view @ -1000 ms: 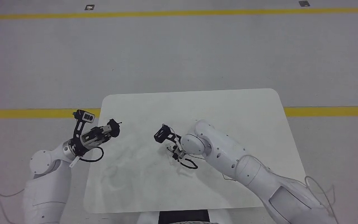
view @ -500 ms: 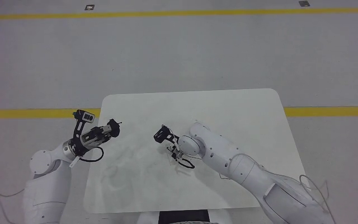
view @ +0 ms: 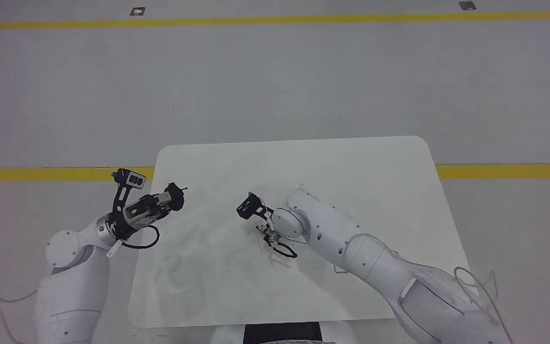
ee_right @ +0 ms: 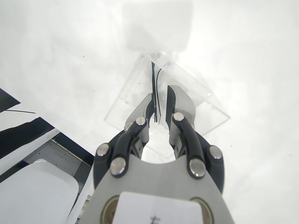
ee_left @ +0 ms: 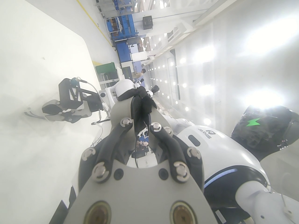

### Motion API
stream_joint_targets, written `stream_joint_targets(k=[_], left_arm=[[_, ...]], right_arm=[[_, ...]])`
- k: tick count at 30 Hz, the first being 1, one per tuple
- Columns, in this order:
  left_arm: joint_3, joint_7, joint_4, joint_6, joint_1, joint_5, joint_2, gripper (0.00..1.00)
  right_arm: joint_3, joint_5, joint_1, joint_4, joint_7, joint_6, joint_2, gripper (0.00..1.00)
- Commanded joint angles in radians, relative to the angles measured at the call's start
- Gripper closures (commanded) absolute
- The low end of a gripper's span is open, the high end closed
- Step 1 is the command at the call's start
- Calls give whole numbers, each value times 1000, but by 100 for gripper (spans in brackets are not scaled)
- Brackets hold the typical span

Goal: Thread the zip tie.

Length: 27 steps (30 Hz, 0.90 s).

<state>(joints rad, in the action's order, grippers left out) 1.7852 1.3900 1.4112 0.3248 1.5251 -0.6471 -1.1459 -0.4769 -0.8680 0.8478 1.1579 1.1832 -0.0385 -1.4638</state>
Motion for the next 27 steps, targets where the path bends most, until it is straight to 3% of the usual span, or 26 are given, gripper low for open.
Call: stream_joint_targets(k=[1, 5, 10, 16, 27], left_arm=[[0, 0, 0, 0, 0, 0, 0, 100], [0, 0, 0, 0, 0, 0, 0, 100], [0, 0, 0, 0, 0, 0, 0, 100], [0, 0, 0, 0, 0, 0, 0, 100], [0, 0, 0, 0, 0, 0, 0, 100]], right_arm=[[2, -1, -2, -10, 1, 1, -5, 86], [3, -1, -6, -28, 0, 0, -13, 86], [2, 0, -9, -44, 1, -3, -21, 100], [-4, 1, -12, -54, 13, -7, -27, 100], [-84, 40, 7, 44, 83, -47, 2, 100]])
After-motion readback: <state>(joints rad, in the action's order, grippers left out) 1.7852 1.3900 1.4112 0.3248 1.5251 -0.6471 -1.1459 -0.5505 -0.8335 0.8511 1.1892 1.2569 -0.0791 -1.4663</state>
